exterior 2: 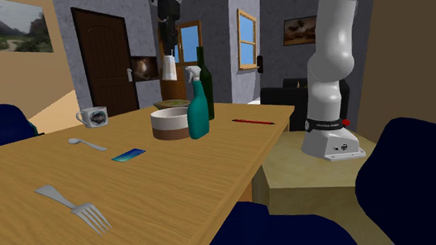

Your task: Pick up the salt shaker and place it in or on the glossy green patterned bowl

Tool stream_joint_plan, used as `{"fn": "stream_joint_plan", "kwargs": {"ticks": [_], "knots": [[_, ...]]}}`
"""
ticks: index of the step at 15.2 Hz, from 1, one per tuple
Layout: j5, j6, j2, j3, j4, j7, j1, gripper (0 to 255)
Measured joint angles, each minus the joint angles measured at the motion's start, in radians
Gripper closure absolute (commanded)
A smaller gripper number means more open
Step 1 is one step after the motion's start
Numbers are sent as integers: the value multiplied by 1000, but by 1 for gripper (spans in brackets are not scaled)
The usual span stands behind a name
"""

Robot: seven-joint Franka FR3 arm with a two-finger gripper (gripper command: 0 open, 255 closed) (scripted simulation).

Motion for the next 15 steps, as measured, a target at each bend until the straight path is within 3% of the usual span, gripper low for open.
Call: {"fn": "stream_joint_plan", "kwargs": {"ticks": [11,15], "knots": [[-4,-103,218,-104,305,-206,-109,255],[-3,-70,231,-110,284,-224,-117,255]]}}
